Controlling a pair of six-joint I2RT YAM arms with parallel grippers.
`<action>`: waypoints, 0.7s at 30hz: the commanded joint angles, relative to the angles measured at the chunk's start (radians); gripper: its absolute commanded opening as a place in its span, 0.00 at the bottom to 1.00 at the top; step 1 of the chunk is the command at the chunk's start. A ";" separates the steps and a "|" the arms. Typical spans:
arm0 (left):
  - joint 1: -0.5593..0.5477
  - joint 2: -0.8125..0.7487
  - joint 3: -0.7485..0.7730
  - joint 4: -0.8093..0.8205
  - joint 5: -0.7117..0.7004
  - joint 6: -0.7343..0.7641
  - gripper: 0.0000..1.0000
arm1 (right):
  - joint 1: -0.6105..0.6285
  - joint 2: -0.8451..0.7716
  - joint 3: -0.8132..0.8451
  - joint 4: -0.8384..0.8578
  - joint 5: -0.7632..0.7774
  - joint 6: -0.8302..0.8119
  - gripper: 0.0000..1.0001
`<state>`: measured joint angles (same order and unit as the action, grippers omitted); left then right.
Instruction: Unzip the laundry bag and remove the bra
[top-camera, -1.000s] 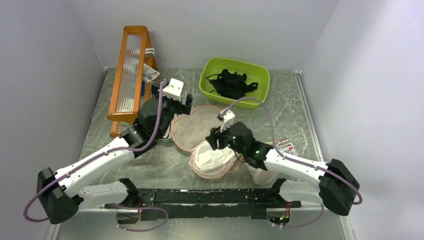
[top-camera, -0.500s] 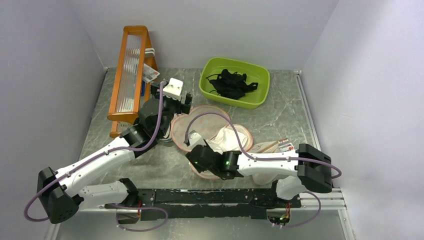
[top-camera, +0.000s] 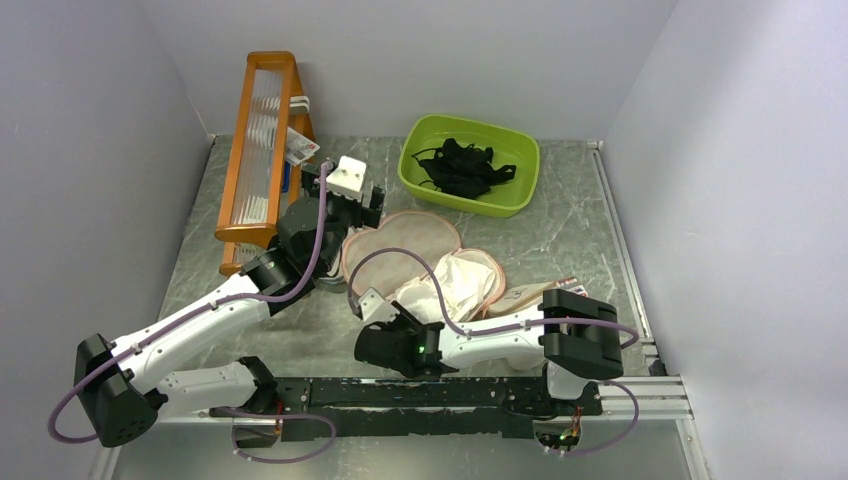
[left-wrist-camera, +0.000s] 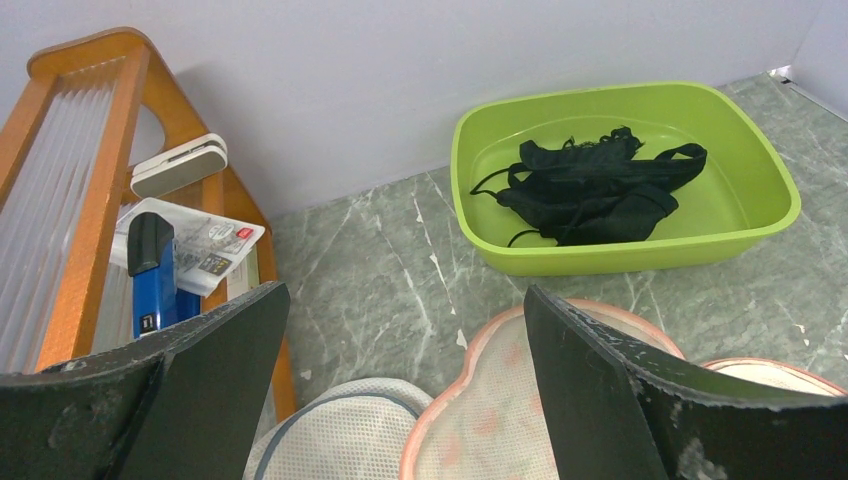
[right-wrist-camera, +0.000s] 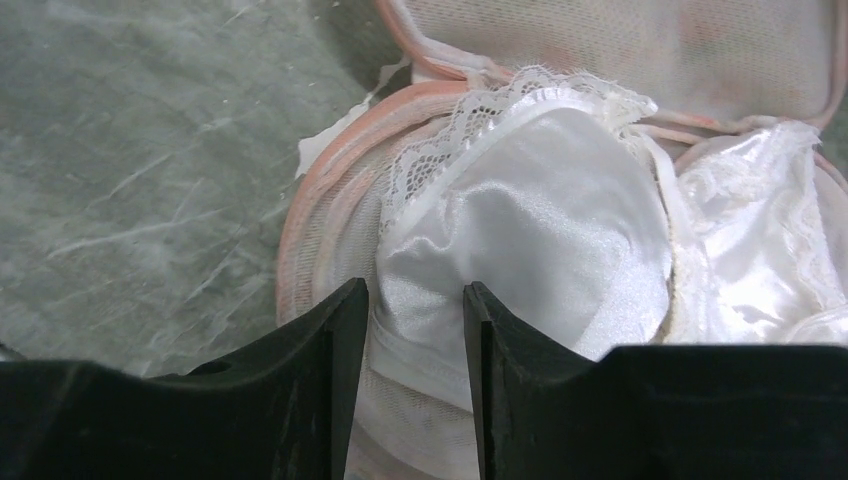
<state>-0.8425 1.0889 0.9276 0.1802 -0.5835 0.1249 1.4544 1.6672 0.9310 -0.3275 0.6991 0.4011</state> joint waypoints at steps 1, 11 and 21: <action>-0.007 0.000 0.003 0.026 -0.011 0.011 0.99 | 0.002 -0.002 -0.013 0.021 0.084 0.027 0.42; -0.008 0.023 0.011 0.014 -0.009 0.016 0.99 | 0.002 0.044 -0.046 0.073 0.107 0.053 0.40; -0.008 0.036 0.010 0.017 -0.038 0.019 0.99 | -0.004 -0.162 -0.052 0.024 0.244 0.075 0.00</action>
<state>-0.8436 1.1221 0.9276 0.1795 -0.5892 0.1356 1.4544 1.6619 0.8982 -0.3134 0.8448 0.4553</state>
